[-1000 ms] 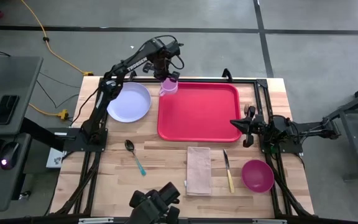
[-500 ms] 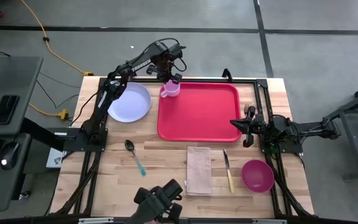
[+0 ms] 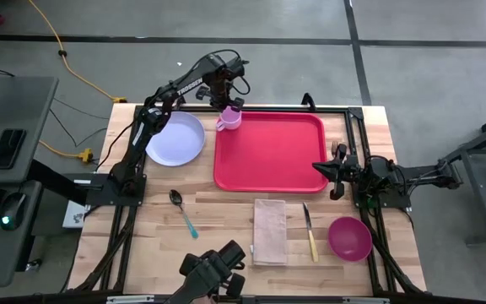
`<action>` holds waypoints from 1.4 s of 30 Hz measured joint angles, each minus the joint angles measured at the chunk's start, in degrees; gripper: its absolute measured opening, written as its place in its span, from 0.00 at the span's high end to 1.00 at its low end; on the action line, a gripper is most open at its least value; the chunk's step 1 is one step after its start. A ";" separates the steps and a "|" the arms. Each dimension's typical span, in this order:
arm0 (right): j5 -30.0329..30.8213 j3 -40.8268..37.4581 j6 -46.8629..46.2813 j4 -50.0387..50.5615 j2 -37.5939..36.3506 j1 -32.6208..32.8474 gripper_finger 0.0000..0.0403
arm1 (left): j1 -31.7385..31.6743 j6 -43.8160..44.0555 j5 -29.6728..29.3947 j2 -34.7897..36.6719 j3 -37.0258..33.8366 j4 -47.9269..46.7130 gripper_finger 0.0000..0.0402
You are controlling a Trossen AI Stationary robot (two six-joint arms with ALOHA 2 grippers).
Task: Set up tray
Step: Put the pink cup on the top left of the red serving tray
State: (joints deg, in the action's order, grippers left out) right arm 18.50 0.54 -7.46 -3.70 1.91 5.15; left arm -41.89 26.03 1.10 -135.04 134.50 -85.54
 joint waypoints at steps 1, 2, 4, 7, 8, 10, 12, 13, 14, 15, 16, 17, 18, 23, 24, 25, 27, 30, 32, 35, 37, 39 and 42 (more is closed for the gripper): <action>0.00 0.00 0.00 0.00 0.00 0.00 1.00 | -0.01 0.07 -0.01 0.00 0.00 0.03 0.97; 0.00 0.00 0.00 0.00 0.00 -0.02 1.00 | -0.02 0.09 -0.01 0.00 0.00 -0.07 0.97; 0.00 0.00 0.00 0.00 0.00 0.00 1.00 | -0.02 0.11 0.00 0.00 0.00 -0.07 0.97; 0.00 0.00 0.00 0.00 0.00 -0.02 1.00 | 0.29 0.18 0.26 0.00 0.00 -0.04 0.97; 0.00 0.00 0.00 0.00 0.00 0.00 1.00 | 0.41 0.18 0.52 0.00 0.00 0.00 0.97; 0.00 0.00 0.00 0.00 0.00 0.00 1.00 | 0.72 0.18 0.55 0.00 0.00 -0.04 0.97; 0.00 0.00 0.00 0.00 0.00 0.00 1.00 | 0.79 0.18 0.57 0.00 0.00 -0.04 0.97; 0.00 0.00 0.00 0.00 0.00 0.00 1.00 | 0.79 0.18 0.59 0.00 -0.02 -0.07 0.97; 0.00 0.00 0.00 -0.04 0.00 -0.01 1.00 | 0.75 0.18 0.58 0.02 -0.31 0.09 0.97; 0.00 0.00 0.00 -0.04 0.00 -0.01 1.00 | 0.73 0.21 0.45 0.02 -0.84 0.25 0.97; 0.00 0.00 0.00 -0.04 0.00 0.00 1.00 | 0.66 0.26 0.49 0.02 -1.40 0.08 0.97; 0.01 0.00 0.00 -0.07 0.00 -0.01 1.00 | 0.63 0.29 0.53 0.02 -2.08 -0.21 0.97; 0.00 0.00 -0.01 -0.08 0.00 -0.01 1.00 | 0.63 0.27 0.48 0.02 -2.76 -0.34 0.97; 0.00 0.00 -0.02 -0.13 0.00 0.00 1.00 | 0.68 0.27 0.97 0.07 -4.07 0.31 0.97; 0.02 -0.02 -0.02 -0.13 0.00 -0.02 1.00 | 0.68 0.23 0.97 0.07 -4.09 0.67 0.97; 0.00 -0.01 -0.02 -0.13 0.00 0.00 1.00 | 0.70 0.23 1.09 0.07 -4.09 1.19 0.97; 0.02 -0.02 -0.02 -0.15 0.00 0.00 1.00 | 0.68 0.23 1.34 0.07 -4.09 1.78 0.97; 0.02 -0.01 -0.02 -0.15 0.00 -0.01 1.00 | 0.68 -0.12 1.30 0.07 -4.11 1.76 0.97; 0.04 -0.02 -0.02 -0.17 0.00 -0.01 1.00 | 0.68 -0.13 1.29 0.07 -4.13 1.95 0.96; 0.61 -0.01 -0.02 -0.17 0.00 -0.01 1.00 | 0.68 -0.18 1.05 0.07 -4.15 2.55 0.91; 0.70 -0.02 -0.02 -0.17 0.00 0.00 1.00 | 0.68 -0.19 1.05 0.07 -4.21 2.71 0.87; 0.70 -0.02 -0.02 -0.17 0.00 0.00 1.00 | 0.65 -0.22 1.58 0.07 -4.22 2.72 0.85; 0.72 -0.02 -0.02 -0.17 0.00 -0.01 1.00 | 0.65 -0.28 2.75 0.07 -4.22 3.12 0.83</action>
State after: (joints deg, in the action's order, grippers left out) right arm 19.22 0.51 -7.49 -3.88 1.91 5.14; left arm -41.24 25.76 3.85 -134.98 130.28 -82.42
